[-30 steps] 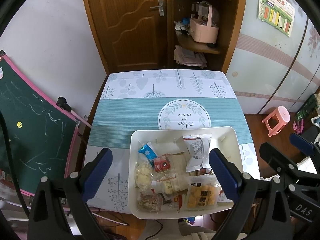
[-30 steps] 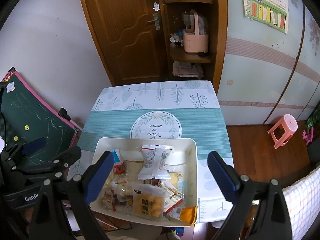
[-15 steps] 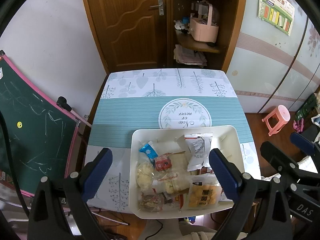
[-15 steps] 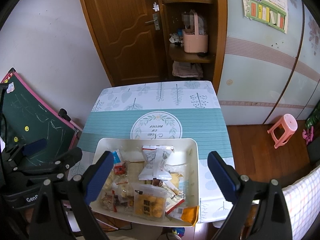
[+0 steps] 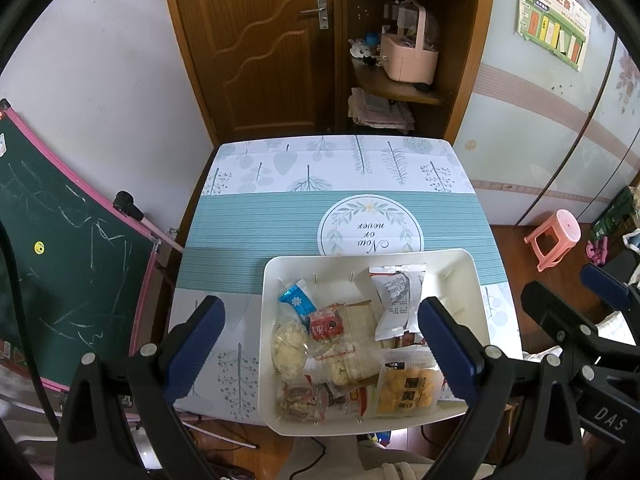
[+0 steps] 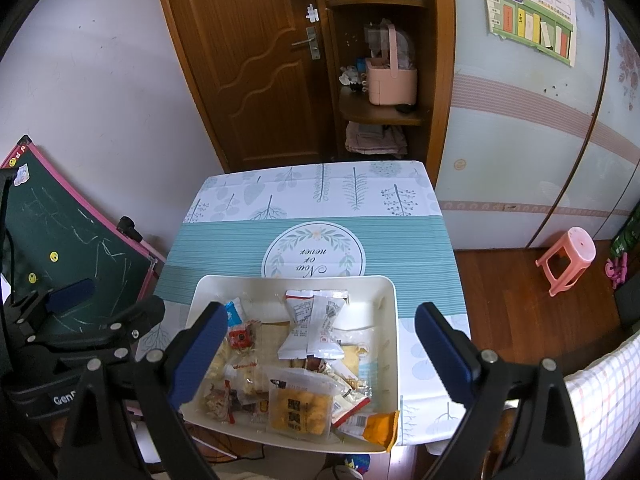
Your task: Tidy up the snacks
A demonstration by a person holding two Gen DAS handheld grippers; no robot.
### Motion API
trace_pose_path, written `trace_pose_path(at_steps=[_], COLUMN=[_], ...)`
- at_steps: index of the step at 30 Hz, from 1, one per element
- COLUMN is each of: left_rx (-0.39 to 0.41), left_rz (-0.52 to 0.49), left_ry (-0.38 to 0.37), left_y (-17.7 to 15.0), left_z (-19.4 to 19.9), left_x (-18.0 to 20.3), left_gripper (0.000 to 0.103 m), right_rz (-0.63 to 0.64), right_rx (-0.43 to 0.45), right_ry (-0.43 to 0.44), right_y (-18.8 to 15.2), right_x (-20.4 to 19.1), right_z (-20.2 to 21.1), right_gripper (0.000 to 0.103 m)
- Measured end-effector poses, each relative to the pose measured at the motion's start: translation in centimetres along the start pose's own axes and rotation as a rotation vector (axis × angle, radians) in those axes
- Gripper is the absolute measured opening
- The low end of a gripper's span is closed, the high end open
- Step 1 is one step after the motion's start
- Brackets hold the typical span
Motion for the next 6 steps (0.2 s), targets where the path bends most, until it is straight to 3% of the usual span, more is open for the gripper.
trace_pose_path(at_steps=[6], left_rx=[-0.004], left_rz=[0.003], left_ry=[-0.005], left_y=[-0.55], left_z=[-0.08], left_x=[-0.20], left_gripper=[0.097], right_rz=[0.000], right_rx=[-0.001], right_ry=[0.000], right_y=[-0.04], right_x=[-0.01], right_z=[-0.03], right_gripper=[0.095])
Point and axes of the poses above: each gripper's, at about its wrist camera, not at the fingertips, and z roughly against the way its jaws point, x to its right, y to its top, the point moved 2 cm from there along -z, roughly the way its jaws point, and after that the axes turned 14 degrees about -y, right-handed, at the moved point
